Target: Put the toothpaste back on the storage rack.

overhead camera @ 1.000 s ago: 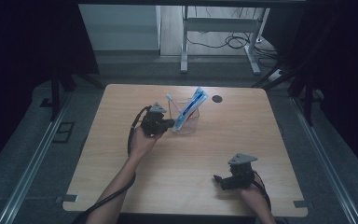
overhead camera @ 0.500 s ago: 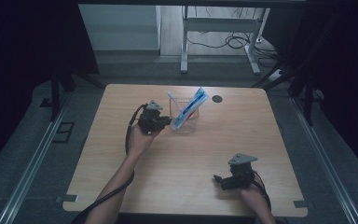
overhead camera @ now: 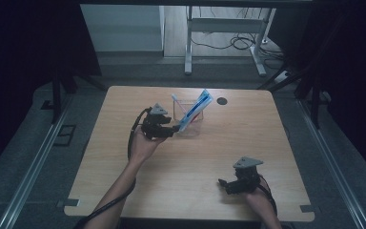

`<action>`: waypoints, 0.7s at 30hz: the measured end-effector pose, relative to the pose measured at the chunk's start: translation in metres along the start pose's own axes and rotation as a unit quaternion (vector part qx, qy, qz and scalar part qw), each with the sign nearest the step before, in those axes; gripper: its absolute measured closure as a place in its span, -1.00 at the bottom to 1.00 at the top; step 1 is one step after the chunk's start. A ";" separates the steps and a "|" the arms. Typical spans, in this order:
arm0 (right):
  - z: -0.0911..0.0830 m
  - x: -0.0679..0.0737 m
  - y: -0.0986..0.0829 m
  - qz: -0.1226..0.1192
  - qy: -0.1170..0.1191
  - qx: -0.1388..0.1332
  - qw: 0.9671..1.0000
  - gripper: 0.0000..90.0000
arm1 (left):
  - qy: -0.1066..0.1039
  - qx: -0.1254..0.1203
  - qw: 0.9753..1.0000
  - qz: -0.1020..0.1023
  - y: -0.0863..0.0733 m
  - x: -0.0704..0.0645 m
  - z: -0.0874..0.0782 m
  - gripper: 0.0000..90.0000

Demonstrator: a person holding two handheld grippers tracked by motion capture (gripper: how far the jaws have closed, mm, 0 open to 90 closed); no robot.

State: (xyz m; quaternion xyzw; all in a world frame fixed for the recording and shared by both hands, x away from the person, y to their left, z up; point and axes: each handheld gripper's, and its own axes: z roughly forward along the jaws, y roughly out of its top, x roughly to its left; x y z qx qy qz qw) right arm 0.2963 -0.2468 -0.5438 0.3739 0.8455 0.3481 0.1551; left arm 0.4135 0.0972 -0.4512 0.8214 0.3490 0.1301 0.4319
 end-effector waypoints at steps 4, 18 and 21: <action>0.000 0.000 0.000 0.000 0.000 0.000 1.000 -0.96 | -0.006 -0.001 1.000 -0.001 -0.003 -0.003 -0.006 -0.23; 0.000 0.000 0.000 0.000 0.000 0.000 1.000 -0.96 | -0.019 0.015 1.000 0.000 -0.036 -0.017 -0.019 -0.63; 0.000 0.000 0.000 0.001 0.000 0.001 1.000 -0.96 | -0.012 0.023 1.000 0.011 -0.044 -0.022 -0.021 -0.67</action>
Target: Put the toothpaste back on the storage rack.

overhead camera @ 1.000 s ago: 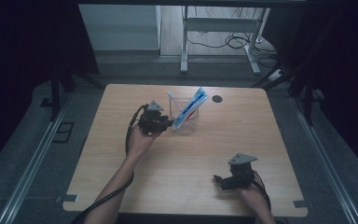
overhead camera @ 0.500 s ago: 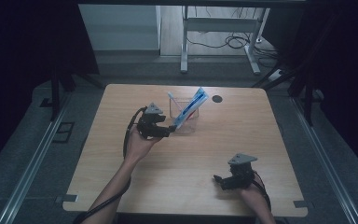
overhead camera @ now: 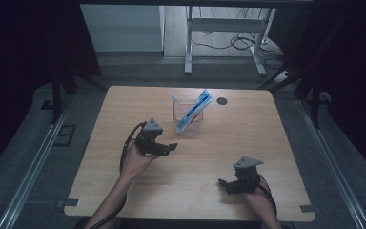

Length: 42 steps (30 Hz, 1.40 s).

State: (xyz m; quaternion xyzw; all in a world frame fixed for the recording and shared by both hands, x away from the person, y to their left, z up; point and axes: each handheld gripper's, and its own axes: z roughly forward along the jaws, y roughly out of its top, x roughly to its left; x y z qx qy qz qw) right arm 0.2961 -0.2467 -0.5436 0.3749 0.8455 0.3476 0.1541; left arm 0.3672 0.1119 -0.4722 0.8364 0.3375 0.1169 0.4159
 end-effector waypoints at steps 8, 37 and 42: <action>0.000 0.000 0.000 0.000 0.000 -0.001 1.000 -0.96 | -0.002 0.001 1.000 0.005 -0.017 -0.011 -0.004 -0.68; 0.000 0.000 0.000 0.000 0.000 -0.001 1.000 -0.96 | 0.004 0.007 1.000 -0.002 -0.074 -0.038 -0.023 -0.74; 0.000 0.000 0.000 0.001 0.000 -0.001 1.000 -0.96 | 0.008 0.013 1.000 -0.009 -0.086 -0.039 -0.023 -0.76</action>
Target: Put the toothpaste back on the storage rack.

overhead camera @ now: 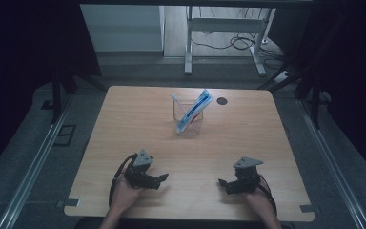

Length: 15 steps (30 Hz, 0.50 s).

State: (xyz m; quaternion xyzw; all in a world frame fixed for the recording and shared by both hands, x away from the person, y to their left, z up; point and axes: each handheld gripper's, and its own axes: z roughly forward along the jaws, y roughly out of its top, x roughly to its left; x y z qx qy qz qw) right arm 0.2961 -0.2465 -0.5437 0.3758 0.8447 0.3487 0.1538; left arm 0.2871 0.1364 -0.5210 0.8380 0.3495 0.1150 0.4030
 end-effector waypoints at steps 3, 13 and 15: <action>0.000 0.000 0.000 0.000 0.000 0.000 1.000 -0.96 | 0.005 0.008 1.000 -0.001 -0.006 0.000 0.001 -0.77; 0.000 0.000 0.000 -0.001 0.000 -0.001 1.000 -0.96 | 0.027 0.050 0.998 0.002 -0.021 -0.001 0.011 -0.84; 0.000 0.000 0.000 -0.001 0.000 -0.001 1.000 -0.96 | 0.031 0.054 0.998 0.006 -0.021 -0.001 0.011 -0.84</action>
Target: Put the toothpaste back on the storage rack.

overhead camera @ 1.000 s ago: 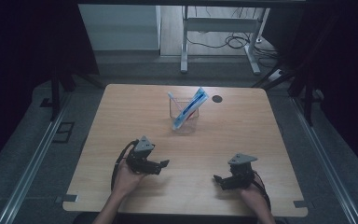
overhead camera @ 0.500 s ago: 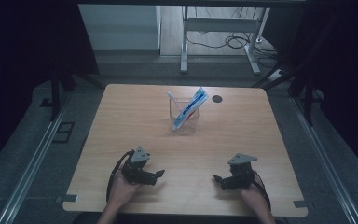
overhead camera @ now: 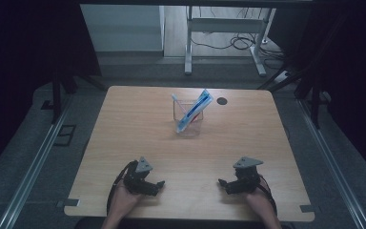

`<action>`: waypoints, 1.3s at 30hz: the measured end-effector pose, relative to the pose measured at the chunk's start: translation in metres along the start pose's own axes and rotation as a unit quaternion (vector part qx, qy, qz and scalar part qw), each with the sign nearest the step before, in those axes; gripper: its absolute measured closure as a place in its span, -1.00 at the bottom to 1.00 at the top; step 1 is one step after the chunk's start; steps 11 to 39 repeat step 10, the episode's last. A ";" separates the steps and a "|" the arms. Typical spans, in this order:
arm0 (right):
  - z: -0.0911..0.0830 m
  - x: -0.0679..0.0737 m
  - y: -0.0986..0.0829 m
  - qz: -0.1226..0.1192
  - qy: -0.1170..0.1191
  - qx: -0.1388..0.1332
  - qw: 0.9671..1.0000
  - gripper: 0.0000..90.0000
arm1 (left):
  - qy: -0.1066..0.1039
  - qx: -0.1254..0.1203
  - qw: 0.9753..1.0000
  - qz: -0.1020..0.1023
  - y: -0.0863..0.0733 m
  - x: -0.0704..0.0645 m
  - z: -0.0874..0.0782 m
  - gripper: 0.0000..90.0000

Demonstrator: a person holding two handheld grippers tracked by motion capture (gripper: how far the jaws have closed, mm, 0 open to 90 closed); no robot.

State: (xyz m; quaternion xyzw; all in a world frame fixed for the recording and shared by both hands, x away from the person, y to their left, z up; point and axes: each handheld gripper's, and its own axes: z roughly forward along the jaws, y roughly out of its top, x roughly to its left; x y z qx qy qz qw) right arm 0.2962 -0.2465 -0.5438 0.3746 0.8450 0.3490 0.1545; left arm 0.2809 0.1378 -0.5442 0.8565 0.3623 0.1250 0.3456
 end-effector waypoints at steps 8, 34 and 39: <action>0.000 0.000 0.000 0.001 0.000 0.000 1.000 -0.96 | 0.009 0.006 1.000 -0.003 0.001 -0.001 0.001 -0.89; 0.000 0.000 0.000 0.001 0.000 0.000 1.000 -0.96 | 0.013 0.011 1.000 -0.005 0.001 0.000 0.002 -0.95; 0.000 0.000 0.000 0.001 0.000 0.000 1.000 -0.96 | 0.013 0.011 1.000 -0.005 0.001 0.000 0.002 -0.95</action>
